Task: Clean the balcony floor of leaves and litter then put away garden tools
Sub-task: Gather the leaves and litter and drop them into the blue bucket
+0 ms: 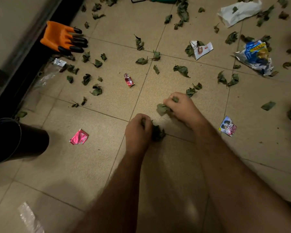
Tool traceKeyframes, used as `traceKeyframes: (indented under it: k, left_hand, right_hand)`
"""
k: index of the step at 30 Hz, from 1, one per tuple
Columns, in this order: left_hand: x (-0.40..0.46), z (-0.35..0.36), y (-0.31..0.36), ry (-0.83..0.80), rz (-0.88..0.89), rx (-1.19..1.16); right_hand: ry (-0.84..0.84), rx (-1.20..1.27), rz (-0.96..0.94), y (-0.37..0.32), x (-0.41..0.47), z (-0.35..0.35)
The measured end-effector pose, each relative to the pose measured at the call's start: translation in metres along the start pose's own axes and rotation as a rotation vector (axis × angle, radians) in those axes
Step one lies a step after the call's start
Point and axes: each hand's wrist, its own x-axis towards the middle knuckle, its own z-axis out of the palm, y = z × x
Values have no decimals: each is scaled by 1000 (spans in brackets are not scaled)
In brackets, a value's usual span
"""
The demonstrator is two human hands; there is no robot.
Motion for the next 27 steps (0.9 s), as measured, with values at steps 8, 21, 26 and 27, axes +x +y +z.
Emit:
traceKeyframes:
  k: [8,21,26,27]
  left_hand:
    - [-23,20,-17,-163,106,302]
    - [32,1,-4,210,-248,-281]
    - [51,-13,-3,38,-536,-986]
    - [55,-12,-6,7,-585,-1107]
  right_hand:
    - [-24,597,141,-7,2,-17]
    - [61,494,121,-6,-4,-7]
    - [30,793,136,-9,-7,-13]
    - [45,858,128,-8,-7,-17]
